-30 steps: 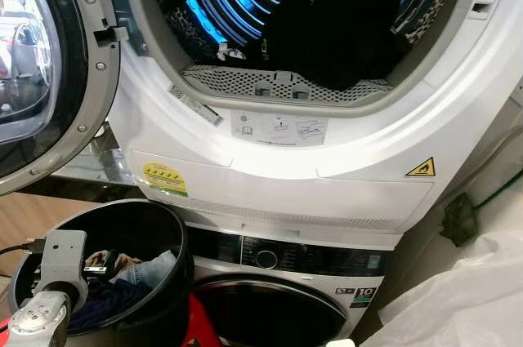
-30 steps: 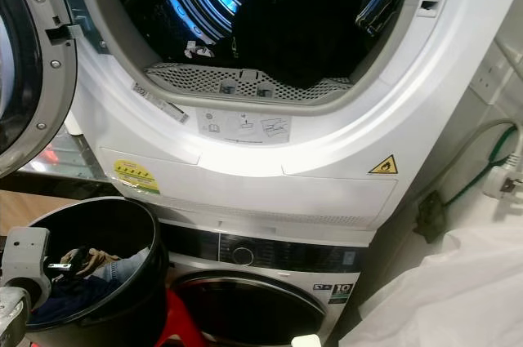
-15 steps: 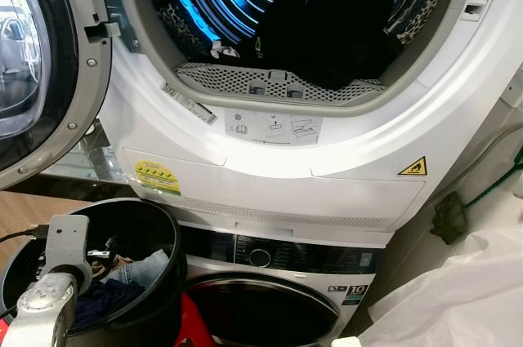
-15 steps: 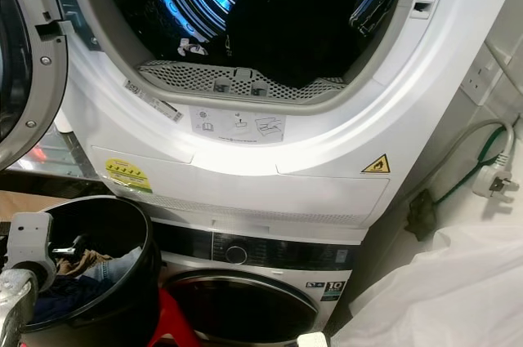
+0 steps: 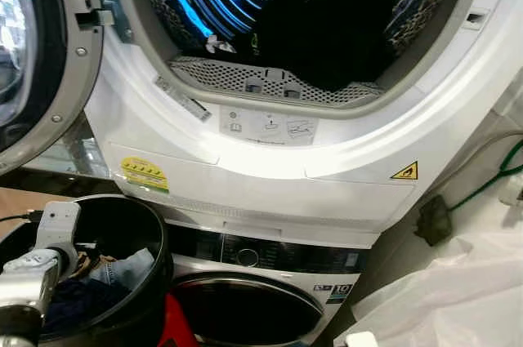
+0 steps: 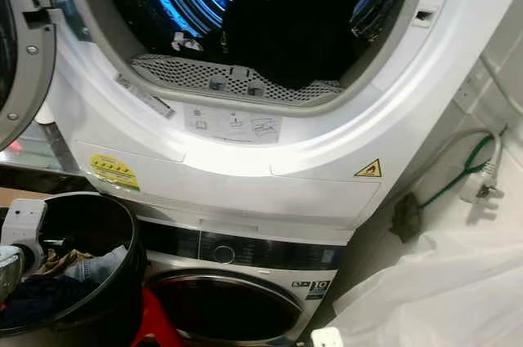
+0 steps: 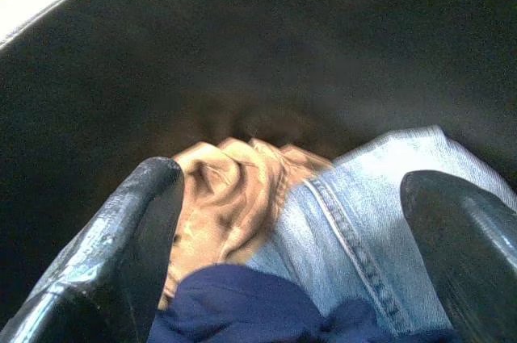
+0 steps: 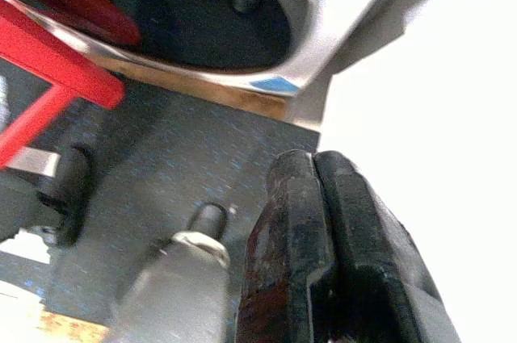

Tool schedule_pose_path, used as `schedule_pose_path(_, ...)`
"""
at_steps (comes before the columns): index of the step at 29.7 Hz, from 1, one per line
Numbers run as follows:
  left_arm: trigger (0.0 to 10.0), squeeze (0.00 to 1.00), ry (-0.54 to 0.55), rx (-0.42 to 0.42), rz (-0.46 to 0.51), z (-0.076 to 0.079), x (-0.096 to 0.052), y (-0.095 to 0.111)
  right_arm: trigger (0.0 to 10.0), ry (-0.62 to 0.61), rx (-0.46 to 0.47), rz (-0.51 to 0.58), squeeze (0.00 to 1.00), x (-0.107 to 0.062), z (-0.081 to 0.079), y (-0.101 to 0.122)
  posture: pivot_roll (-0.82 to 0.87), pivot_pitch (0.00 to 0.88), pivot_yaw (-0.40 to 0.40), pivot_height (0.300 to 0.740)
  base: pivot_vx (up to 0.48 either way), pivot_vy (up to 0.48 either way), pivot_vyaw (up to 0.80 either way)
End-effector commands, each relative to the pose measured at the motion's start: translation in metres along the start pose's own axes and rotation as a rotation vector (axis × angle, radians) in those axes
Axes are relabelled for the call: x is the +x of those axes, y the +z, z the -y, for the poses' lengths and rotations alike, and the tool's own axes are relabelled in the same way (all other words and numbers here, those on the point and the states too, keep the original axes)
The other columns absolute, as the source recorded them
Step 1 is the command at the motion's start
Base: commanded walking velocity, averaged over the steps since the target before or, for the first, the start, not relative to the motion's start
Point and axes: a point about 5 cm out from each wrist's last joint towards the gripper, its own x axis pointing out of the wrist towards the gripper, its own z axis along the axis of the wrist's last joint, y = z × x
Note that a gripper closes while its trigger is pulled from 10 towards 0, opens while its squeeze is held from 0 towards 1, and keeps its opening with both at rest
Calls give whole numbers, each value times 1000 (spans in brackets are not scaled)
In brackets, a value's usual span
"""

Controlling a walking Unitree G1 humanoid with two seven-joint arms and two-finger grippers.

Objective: Clothes washing

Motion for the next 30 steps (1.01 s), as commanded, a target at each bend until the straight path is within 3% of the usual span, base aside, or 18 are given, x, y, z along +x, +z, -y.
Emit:
schedule_pose_path(1, 10000, 0, -80, 59, -46, 13, 5, -9, 10000, -4, -21, 3, 0, -1, 5, -1, 130, 0, -157, 740, 0, 0, 0)
schedule_pose_path(3, 10000, 0, -107, 90, -70, 20, 7, -16, 10000, -7, -28, 1, 0, -2, 8, -2, 128, 0, -163, 740, 0, 0, 0)
schedule_pose_path(4, 10000, 0, -118, 168, -120, 32, 11, -30, 10000, -15, -40, -2, 0, -3, 14, -3, 122, 0, -171, 740, 0, 0, 0)
schedule_pose_path(6, 10000, 0, -129, 192, -148, 39, 13, -37, 10000, -19, -43, -3, 0, -4, 17, -3, 116, 0, -175, 740, 0, 0, 0)
schedule_pose_path(8, 10000, 0, -148, 169, -162, 46, 14, -41, 10000, -22, -44, -3, 0, -4, 19, -3, 114, 0, -177, 740, 0, 0, 0)
schedule_pose_path(11, 10000, 0, -166, 137, -196, 65, 17, -54, 10000, -29, -48, 0, 0, -5, 24, -3, 108, 0, -183, 740, 0, 0, 0)
schedule_pose_path(13, 10000, 0, -237, 119, -218, 83, 17, -62, 10000, -33, -46, -2, 0, -5, 26, -4, 112, 0, -185, 740, 0, 0, 0)
schedule_pose_path(14, 10000, 0, -237, 119, -218, 83, 17, -62, 10000, -33, -46, -2, 0, -5, 26, -4, 112, 0, -185, 740, 0, 0, 0)
schedule_pose_path(16, 10000, 0, -280, 106, -263, 104, 16, -76, 10000, -34, -46, -5, 0, -6, 26, -4, 119, 0, -183, 740, 0, 0, 0)
schedule_pose_path(18, 10000, 0, -234, 4, -309, 125, 12, -96, 10000, -33, -46, -4, 0, -6, 26, -4, 119, 0, -174, 740, 0, 0, 0)
schedule_pose_path(21, 10000, 0, -216, -43, -366, 149, 4, -122, 10000, -32, -42, 0, 0, -5, 24, -3, 116, 0, -170, 740, 0, 0, 0)
schedule_pose_path(22, 10000, 0, -185, -108, -391, 158, -1, -133, 10000, -32, -39, 2, 0, -5, 23, -3, 114, 0, -167, 740, 0, 0, 0)
schedule_pose_path(25, 10000, 0, -110, -224, -415, 170, -7, -146, 10000, -35, -34, 1, 0, -5, 24, -4, 117, 0, -165, 740, 0, 0, 0)
schedule_pose_path(26, 10000, 0, -110, -224, -415, 170, -7, -146, 10000, -35, -34, 1, 0, -5, 24, -4, 117, 0, -165, 740, 0, 0, 0)
schedule_pose_path(27, 10000, 0, -56, -296, -418, 175, -11, -153, 10000, -37, -31, 2, 0, -5, 24, -4, 121, 0, -165, 740, 0, 0, 0)
schedule_pose_path(30, 10000, 0, 11, -356, -401, 179, -15, -157, 10000, -44, -27, 3, 0, -5, 25, -4, 135, 0, -168, 740, 0, 0, 0)
